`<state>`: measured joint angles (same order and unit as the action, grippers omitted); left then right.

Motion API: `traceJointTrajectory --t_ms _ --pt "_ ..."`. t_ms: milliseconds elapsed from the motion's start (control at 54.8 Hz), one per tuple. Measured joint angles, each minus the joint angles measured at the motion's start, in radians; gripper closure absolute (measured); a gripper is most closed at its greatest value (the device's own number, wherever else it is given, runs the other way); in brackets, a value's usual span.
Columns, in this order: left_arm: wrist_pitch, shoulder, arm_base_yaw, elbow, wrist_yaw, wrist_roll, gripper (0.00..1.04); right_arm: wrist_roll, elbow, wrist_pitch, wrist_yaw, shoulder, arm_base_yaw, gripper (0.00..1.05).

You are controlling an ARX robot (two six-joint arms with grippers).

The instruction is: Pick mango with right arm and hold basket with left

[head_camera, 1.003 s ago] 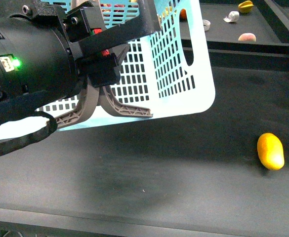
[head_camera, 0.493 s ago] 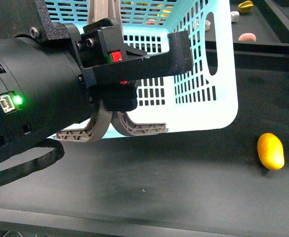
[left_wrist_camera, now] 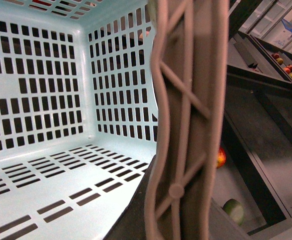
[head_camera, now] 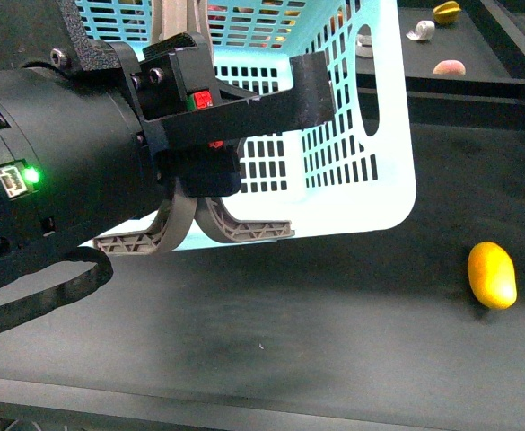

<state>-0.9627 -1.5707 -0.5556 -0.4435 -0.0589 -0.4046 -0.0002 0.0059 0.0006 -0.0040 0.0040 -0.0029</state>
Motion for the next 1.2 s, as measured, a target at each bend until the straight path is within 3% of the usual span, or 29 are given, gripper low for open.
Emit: traceJointTrajectory --t_ms 894,930,1003,1095,1204 --pt "0.0 0.0 0.0 0.0 0.0 0.0 1.0 -0.007 0.0 0.002 0.01 0.0 0.002 0.08" --pt "0.0 0.0 0.0 0.0 0.0 0.0 1.0 -0.05 0.0 0.031 0.084 0.015 0.012 0.08" --pt "0.0 0.0 0.0 0.0 0.0 -0.001 1.0 -0.086 0.002 0.092 0.125 0.081 -0.012 0.08" --pt "0.0 0.0 0.0 0.0 0.0 0.0 1.0 -0.087 0.008 0.176 0.061 0.24 -0.098 0.08" --pt "0.0 0.0 0.0 0.0 0.0 -0.001 1.0 -0.091 0.032 0.398 -0.045 0.536 -0.198 0.08"
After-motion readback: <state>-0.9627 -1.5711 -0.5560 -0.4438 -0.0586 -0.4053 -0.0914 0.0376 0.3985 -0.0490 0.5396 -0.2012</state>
